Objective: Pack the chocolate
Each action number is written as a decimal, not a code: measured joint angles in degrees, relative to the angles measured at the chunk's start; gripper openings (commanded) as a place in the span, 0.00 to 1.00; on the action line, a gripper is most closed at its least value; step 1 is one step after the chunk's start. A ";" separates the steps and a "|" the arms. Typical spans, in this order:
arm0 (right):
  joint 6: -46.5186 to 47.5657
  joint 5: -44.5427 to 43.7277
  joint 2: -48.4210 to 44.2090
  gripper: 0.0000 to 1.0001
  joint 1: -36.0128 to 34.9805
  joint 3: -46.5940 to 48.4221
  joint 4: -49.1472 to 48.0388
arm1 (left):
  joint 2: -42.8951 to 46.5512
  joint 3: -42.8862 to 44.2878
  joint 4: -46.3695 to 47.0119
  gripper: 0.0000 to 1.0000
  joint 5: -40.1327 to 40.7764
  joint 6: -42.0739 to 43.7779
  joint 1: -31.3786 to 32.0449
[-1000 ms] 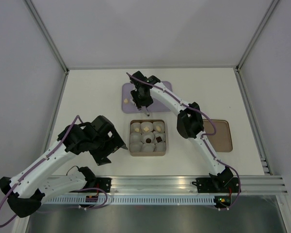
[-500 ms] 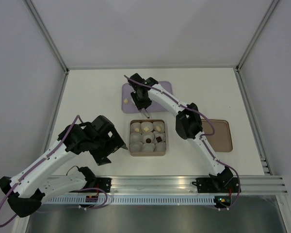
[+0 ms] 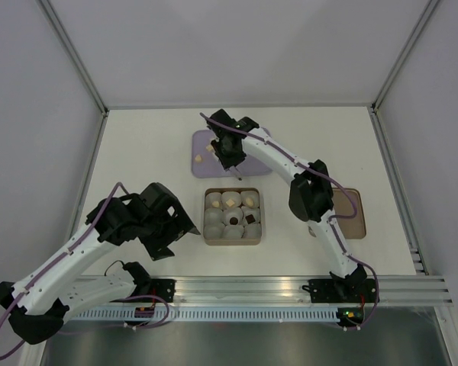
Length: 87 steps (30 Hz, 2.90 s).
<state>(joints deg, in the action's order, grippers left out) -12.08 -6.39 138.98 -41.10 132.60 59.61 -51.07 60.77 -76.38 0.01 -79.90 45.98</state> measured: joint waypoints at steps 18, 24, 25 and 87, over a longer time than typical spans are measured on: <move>-2.73 4.04 -48.24 0.27 -16.98 -42.73 -0.83 | 0.57 1.33 -0.02 1.00 0.02 0.02 0.00; -8.24 4.20 -49.18 0.27 -23.61 -49.46 -0.17 | 0.50 1.33 -0.02 1.00 0.00 0.02 0.00; -8.74 4.13 -48.54 0.27 -23.91 -49.40 -0.72 | 0.50 1.33 -0.02 1.00 -0.02 0.02 0.00; -13.90 -1.70 -29.31 0.45 -22.03 -39.76 -2.54 | 0.61 2.08 -0.02 0.99 -0.04 0.04 0.00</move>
<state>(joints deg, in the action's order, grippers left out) -25.98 -8.10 109.67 -63.13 92.84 57.08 -50.46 62.85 -76.40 -0.03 -79.85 45.98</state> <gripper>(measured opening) 0.465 0.993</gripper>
